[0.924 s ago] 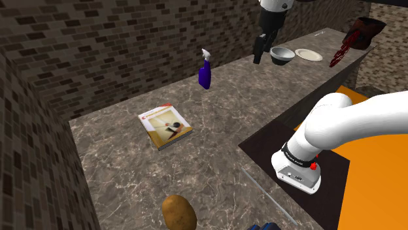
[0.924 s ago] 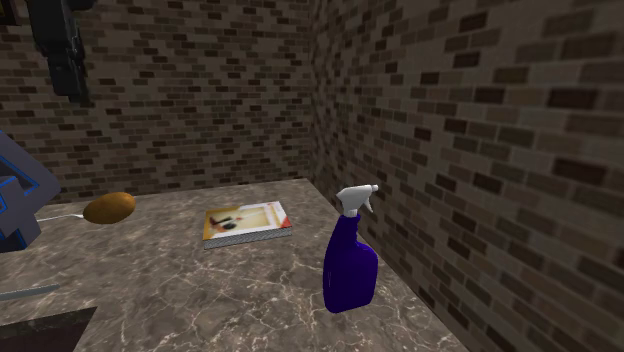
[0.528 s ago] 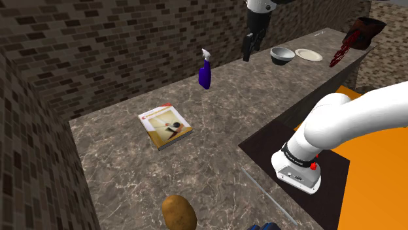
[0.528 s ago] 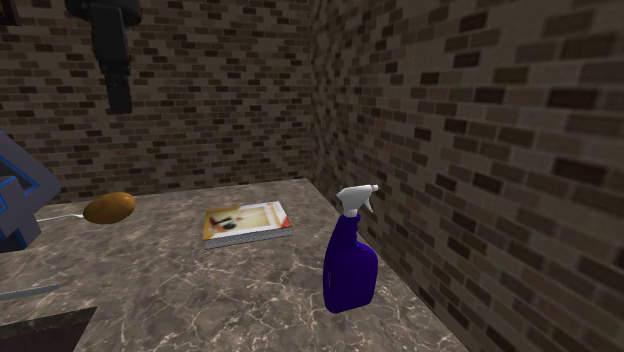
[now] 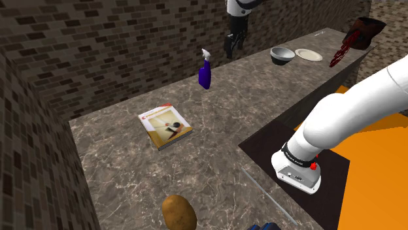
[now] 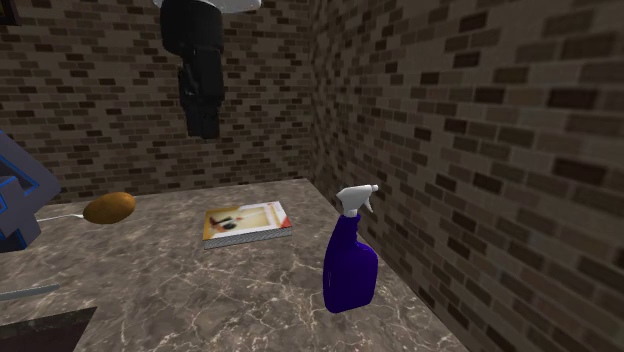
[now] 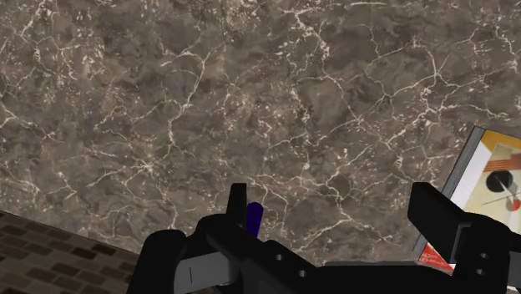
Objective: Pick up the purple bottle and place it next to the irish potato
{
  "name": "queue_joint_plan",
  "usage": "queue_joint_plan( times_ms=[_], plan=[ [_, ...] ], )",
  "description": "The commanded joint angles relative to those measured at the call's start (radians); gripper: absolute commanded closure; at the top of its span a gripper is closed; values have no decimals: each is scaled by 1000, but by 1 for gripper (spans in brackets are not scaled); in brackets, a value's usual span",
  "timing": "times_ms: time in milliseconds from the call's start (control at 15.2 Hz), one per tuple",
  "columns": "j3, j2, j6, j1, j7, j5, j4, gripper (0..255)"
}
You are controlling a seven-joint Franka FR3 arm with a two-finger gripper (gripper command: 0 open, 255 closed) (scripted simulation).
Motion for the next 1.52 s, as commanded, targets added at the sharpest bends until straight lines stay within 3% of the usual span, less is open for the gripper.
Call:
queue_joint_plan(
  times_ms=[0, 462, 924, 1452],
  plan=[
    [-10, 86, 24, -6, -8, -2, 59, 0],
    [-36, 363, 65, -25, -39, 3, 285, 0],
    [-51, 647, 42, -49, -73, 22, 582, 0],
    [-54, 657, 140, -56, -71, 20, 494, 0]
  ],
)
